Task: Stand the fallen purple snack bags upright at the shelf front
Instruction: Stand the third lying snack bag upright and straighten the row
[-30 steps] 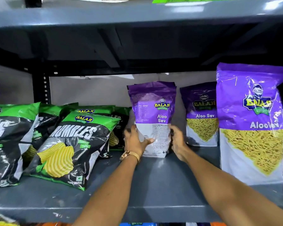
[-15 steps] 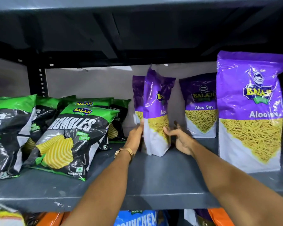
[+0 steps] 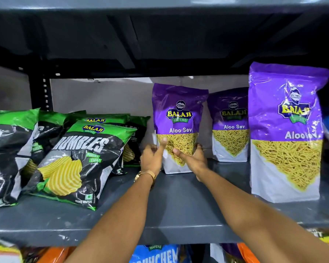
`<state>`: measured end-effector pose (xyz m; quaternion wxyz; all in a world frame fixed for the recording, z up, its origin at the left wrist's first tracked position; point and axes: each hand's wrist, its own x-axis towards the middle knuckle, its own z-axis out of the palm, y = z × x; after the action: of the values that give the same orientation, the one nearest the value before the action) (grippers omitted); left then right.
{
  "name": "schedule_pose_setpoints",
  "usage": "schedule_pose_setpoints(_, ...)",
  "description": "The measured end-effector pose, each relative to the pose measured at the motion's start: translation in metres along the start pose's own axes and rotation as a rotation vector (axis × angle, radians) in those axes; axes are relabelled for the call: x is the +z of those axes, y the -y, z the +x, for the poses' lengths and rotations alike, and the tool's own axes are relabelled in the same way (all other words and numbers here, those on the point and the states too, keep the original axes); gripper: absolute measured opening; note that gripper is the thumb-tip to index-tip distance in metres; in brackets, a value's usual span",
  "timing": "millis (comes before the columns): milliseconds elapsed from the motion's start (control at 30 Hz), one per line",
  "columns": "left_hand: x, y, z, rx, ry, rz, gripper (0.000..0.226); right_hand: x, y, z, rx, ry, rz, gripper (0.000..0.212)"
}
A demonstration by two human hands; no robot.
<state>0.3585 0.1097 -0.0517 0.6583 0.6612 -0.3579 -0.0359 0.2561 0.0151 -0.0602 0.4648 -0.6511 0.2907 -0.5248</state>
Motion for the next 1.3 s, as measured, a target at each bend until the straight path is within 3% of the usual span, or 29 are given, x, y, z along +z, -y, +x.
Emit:
schedule_pose_setpoints(100, 0.005, 0.008, 0.003, -0.034, 0.092, 0.094, 0.055, -0.004, -0.001, 0.002, -0.025, 0.093, -0.06, 0.082)
schedule_pose_setpoints(267, 0.002, 0.005, 0.002, -0.092, 0.134, 0.139, 0.05, -0.017, 0.004, -0.006, -0.027, 0.211, -0.064, 0.066)
schedule_pose_setpoints(500, -0.017, -0.007, -0.008, -0.162, 0.287, 0.102, 0.062, -0.023, 0.022, -0.031, -0.001, 0.225, -0.148, 0.064)
schedule_pose_setpoints(567, -0.029, -0.008, -0.02, -0.141, 0.31, 0.118, 0.055, -0.031, 0.028, -0.045, -0.003, 0.263, -0.164, 0.063)
schedule_pose_setpoints(700, -0.05, -0.01, -0.052, -0.044, 0.312, 0.122, 0.022, -0.043, 0.038, -0.084, -0.077, 0.249, -0.202, 0.065)
schedule_pose_setpoints(800, -0.066, -0.014, -0.078, -0.003, 0.308, 0.145, 0.026, -0.048, 0.046, -0.114, -0.139, 0.216, -0.231, 0.066)
schedule_pose_setpoints(900, -0.077, -0.017, -0.104, 0.021, 0.25, 0.142, 0.044, -0.051, 0.054, -0.14, -0.163, 0.189, -0.208, 0.059)
schedule_pose_setpoints(1033, -0.083, -0.021, -0.139, 0.099, 0.001, 0.159, 0.066, -0.057, 0.053, -0.161, -0.182, 0.11, -0.126, 0.057)
schedule_pose_setpoints(1100, -0.084, -0.022, -0.145, 0.155, -0.051, 0.225, 0.058, -0.059, 0.052, -0.167, -0.19, 0.032, -0.136, 0.054)
schedule_pose_setpoints(1167, -0.085, -0.025, -0.147, 0.168, -0.05, 0.27, 0.049, -0.059, 0.053, -0.168, -0.201, -0.011, -0.212, 0.038)
schedule_pose_setpoints(1300, -0.088, -0.028, -0.154, 0.196, -0.12, 0.287, 0.038, -0.056, 0.055, -0.17, -0.232, 0.043, -0.257, 0.033)
